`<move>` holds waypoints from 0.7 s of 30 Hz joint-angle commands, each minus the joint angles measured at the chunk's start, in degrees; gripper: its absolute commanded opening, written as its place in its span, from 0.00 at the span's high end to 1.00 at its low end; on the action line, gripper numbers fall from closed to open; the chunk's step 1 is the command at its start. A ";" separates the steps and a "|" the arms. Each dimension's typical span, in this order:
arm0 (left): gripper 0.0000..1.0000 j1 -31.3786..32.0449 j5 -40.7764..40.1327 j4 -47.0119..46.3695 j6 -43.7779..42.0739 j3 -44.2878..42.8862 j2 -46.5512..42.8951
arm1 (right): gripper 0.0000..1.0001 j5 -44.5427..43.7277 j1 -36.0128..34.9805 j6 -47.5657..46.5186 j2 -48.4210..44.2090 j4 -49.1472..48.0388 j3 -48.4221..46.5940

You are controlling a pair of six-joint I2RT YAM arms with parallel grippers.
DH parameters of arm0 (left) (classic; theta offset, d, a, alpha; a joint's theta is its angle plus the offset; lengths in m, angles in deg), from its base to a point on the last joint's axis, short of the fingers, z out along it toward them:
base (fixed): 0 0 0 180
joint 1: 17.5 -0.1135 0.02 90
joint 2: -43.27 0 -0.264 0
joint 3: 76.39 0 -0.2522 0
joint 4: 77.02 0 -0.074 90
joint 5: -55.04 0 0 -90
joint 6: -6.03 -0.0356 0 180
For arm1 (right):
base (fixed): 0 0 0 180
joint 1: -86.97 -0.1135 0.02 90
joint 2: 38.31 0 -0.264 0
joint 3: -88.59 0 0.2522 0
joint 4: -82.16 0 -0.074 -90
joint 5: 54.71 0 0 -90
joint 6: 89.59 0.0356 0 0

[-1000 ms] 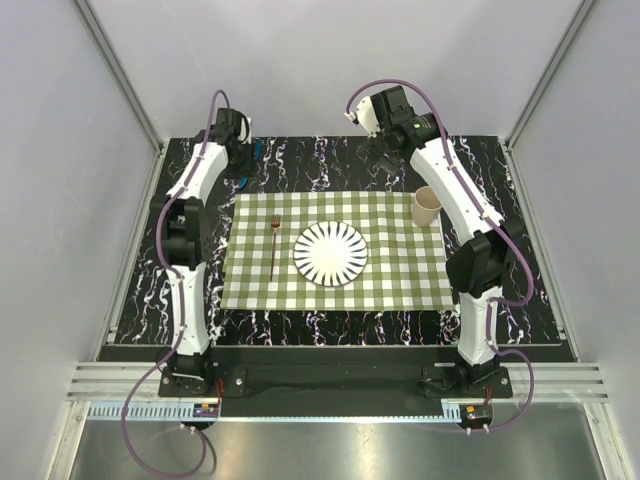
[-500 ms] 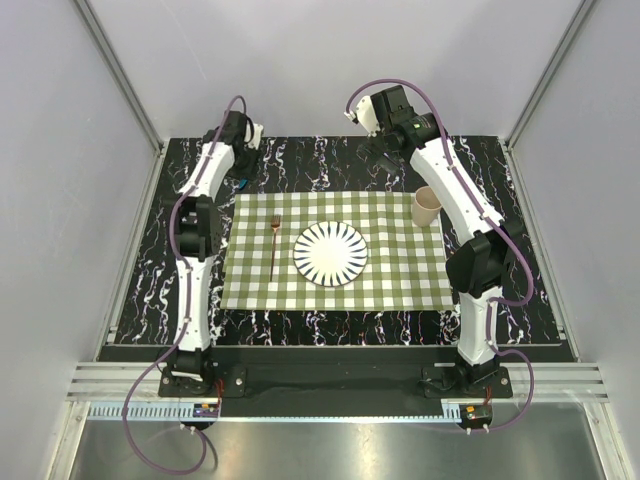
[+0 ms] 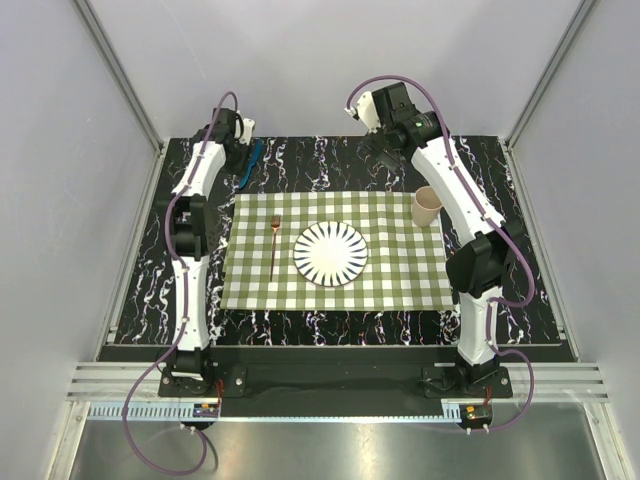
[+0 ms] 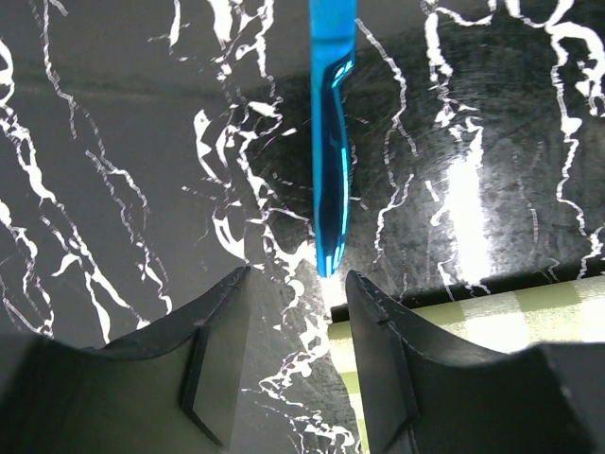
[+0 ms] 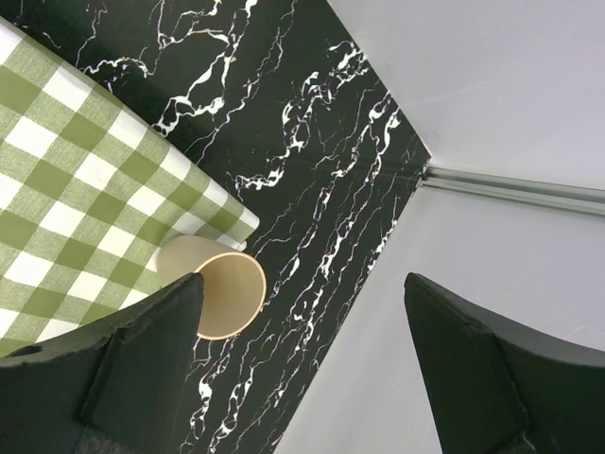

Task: Set the dinner table for one person
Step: Move the knife to the center of the board.

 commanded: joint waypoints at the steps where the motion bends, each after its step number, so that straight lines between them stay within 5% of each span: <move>1: 0.51 -0.08 2.75 -2.46 -1.44 -0.63 0.39 | 0.06 -1.94 -0.67 -0.10 -1.15 -1.51 -2.76; 21: 0.51 0.00 4.08 -2.29 -3.20 2.18 2.77 | 0.06 -1.85 -0.67 0.42 -0.80 -1.51 -3.99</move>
